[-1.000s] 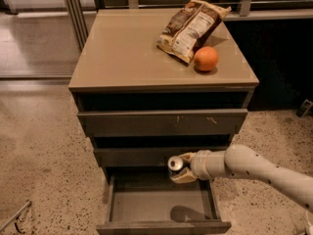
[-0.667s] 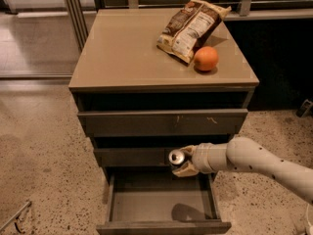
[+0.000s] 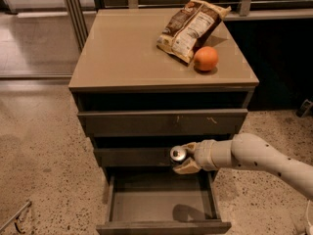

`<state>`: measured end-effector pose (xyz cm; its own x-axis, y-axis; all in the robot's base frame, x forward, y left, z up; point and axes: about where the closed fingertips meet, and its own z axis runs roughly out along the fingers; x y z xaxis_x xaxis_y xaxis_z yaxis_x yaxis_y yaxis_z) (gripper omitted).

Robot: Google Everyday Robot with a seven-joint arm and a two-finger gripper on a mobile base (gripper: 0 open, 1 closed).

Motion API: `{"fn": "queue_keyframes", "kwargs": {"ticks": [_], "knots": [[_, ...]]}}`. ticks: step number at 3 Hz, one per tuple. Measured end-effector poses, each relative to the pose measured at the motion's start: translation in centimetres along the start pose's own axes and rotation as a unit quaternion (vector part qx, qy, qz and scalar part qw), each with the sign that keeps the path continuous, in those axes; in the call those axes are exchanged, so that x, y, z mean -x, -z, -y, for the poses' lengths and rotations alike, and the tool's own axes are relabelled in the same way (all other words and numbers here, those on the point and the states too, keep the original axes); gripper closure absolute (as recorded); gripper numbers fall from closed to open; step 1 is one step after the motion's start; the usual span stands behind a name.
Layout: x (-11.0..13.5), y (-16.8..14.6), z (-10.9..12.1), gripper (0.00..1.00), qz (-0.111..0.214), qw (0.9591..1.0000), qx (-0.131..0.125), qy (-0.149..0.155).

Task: Pick pepsi can from bottom drawer and place on counter

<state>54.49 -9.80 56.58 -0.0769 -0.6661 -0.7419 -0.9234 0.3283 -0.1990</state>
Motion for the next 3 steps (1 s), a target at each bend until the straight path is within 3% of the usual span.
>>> {"fn": "queue_keyframes", "kwargs": {"ticks": [1,2,3], "knots": [[3.3,3.0,1.5,1.0,0.021,0.9991,0.001,-0.037],[8.3,7.2,3.8,1.0,0.036,0.998,-0.004,-0.051],[15.7,13.0,6.0,1.0,0.04,0.9982,-0.044,-0.009]]}}
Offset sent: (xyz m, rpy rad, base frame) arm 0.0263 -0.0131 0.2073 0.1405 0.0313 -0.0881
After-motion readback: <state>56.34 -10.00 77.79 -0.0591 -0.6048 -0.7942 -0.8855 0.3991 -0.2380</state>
